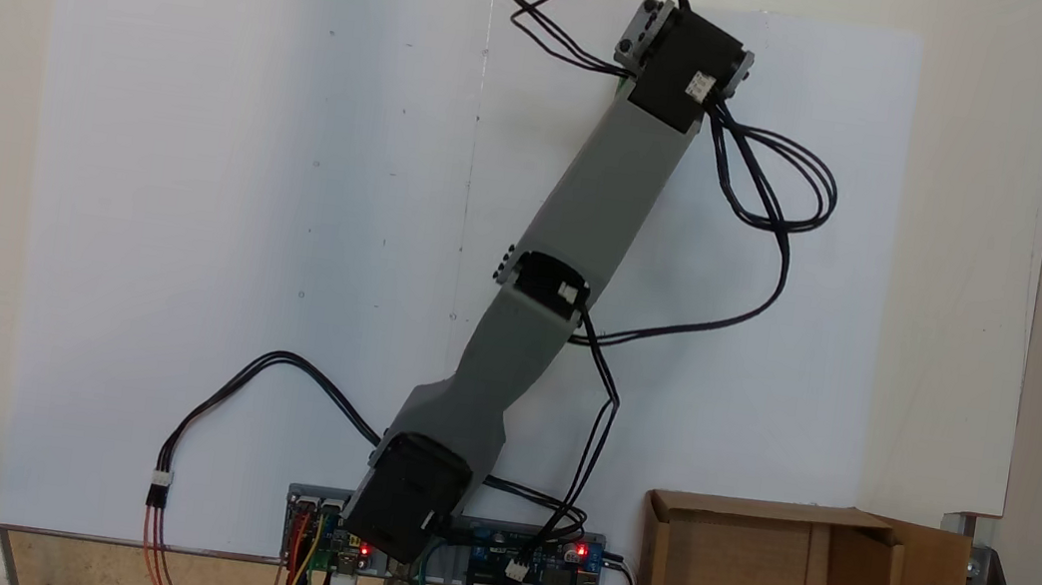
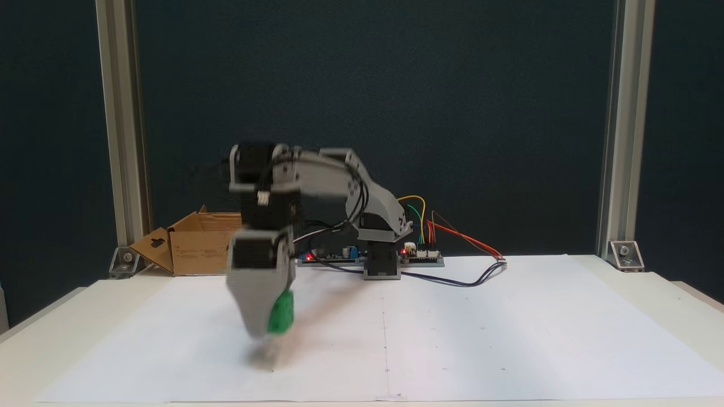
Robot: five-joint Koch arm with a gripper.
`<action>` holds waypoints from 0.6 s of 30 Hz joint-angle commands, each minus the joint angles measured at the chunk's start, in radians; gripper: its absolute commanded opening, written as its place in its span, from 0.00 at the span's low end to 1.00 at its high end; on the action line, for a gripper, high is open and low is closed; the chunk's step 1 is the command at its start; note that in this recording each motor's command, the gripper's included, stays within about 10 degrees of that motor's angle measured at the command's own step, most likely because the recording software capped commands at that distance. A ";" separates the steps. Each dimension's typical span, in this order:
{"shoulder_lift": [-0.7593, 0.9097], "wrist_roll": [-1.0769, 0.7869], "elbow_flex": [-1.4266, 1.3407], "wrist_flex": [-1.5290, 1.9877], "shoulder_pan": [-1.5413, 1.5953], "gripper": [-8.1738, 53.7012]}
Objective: Grasp a green dice and put it in the bin.
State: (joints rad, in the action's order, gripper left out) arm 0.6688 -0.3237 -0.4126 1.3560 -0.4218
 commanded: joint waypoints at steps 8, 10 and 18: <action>0.491 0.011 -0.617 -0.224 -0.023 0.32; 0.592 0.009 -0.765 -0.325 -0.051 0.32; 0.989 -0.074 -0.976 -0.471 -0.313 0.32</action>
State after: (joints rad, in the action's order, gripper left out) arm 1.5647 -0.3267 -1.4143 0.9127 -0.6765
